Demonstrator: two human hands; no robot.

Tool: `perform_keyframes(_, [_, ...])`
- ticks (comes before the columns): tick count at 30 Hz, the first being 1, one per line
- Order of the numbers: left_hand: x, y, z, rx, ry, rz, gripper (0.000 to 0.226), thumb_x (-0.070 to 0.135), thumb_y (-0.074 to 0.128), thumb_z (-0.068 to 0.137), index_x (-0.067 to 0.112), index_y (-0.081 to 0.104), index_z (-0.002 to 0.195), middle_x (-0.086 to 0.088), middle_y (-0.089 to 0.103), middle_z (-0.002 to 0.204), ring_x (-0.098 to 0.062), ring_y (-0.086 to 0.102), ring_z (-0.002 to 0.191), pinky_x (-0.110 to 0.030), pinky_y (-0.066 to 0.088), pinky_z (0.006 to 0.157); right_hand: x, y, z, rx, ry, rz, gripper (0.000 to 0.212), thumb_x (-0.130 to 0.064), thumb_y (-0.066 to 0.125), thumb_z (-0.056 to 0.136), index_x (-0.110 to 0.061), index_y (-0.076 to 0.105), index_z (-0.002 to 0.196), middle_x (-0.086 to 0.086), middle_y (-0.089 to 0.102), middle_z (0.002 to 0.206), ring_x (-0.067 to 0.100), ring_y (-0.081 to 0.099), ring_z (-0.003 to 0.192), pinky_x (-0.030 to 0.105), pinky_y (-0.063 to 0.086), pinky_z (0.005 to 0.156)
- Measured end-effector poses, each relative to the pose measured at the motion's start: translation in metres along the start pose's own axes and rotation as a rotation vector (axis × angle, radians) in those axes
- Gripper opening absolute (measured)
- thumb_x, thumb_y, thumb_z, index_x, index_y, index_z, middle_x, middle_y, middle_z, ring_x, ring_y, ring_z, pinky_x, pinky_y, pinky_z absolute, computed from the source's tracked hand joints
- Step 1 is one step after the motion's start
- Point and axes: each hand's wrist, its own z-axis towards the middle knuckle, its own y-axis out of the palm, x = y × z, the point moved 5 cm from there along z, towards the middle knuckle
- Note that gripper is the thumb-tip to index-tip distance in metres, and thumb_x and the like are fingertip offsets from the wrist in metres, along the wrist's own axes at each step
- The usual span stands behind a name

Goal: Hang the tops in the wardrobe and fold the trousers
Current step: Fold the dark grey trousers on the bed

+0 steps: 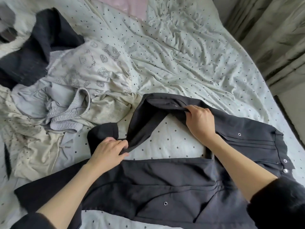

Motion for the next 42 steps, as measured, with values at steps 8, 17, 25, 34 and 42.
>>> perform_keyframes(8, [-0.012, -0.028, 0.059, -0.073, -0.288, -0.112, 0.056, 0.047, 0.045, 0.095, 0.022, 0.032, 0.143, -0.003, 0.046, 0.141, -0.026, 0.049, 0.123, -0.040, 0.042, 0.097, 0.027, -0.043, 0.007, 0.017, 0.239, 0.128, 0.028, -0.001, 0.049, 0.085, -0.008, 0.070, 0.102, 0.015, 0.070, 0.091, 0.038, 0.061, 0.083, 0.040, 0.048, 0.070])
perform_keyframes(17, [-0.010, -0.046, 0.088, 0.211, -0.402, -0.510, 0.019, 0.013, 0.041, 0.099, 0.002, 0.055, 0.106, -0.015, 0.061, 0.103, -0.035, 0.056, 0.102, -0.036, 0.037, 0.080, 0.049, -0.053, 0.008, 0.029, 0.307, 0.166, 0.030, -0.004, 0.049, 0.088, -0.015, 0.070, 0.107, 0.007, 0.072, 0.101, 0.032, 0.062, 0.093, 0.037, 0.048, 0.077])
perform_keyframes(25, [0.001, -0.192, 0.128, 0.472, -0.195, -0.332, 0.021, 0.033, 0.043, 0.098, 0.014, 0.049, 0.105, -0.008, 0.064, 0.091, -0.034, 0.058, 0.088, -0.039, 0.039, 0.070, 0.047, -0.067, 0.027, 0.058, 0.430, 0.204, 0.021, -0.011, 0.050, 0.094, -0.008, 0.070, 0.100, 0.012, 0.071, 0.093, 0.035, 0.062, 0.086, 0.033, 0.039, 0.071])
perform_keyframes(34, [-0.015, -0.209, 0.138, -0.324, -0.219, -0.173, 0.014, 0.032, 0.074, 0.078, 0.026, 0.061, 0.076, 0.003, 0.065, 0.083, -0.014, 0.060, 0.080, -0.026, 0.046, 0.069, 0.065, -0.088, 0.037, 0.014, 0.550, 0.273, 0.022, -0.010, 0.047, 0.093, -0.008, 0.069, 0.092, 0.011, 0.070, 0.089, 0.034, 0.061, 0.085, 0.036, 0.044, 0.072])
perform_keyframes(42, [-0.073, -0.169, 0.121, -0.487, -0.453, 0.027, 0.042, 0.026, 0.069, 0.083, 0.020, 0.055, 0.121, -0.003, 0.055, 0.125, -0.020, 0.053, 0.108, -0.028, 0.043, 0.091, 0.030, -0.029, 0.031, -0.409, 0.349, 0.190, 0.032, -0.027, 0.047, 0.095, -0.021, 0.057, 0.125, 0.001, 0.062, 0.122, 0.022, 0.057, 0.112, 0.036, 0.042, 0.094])
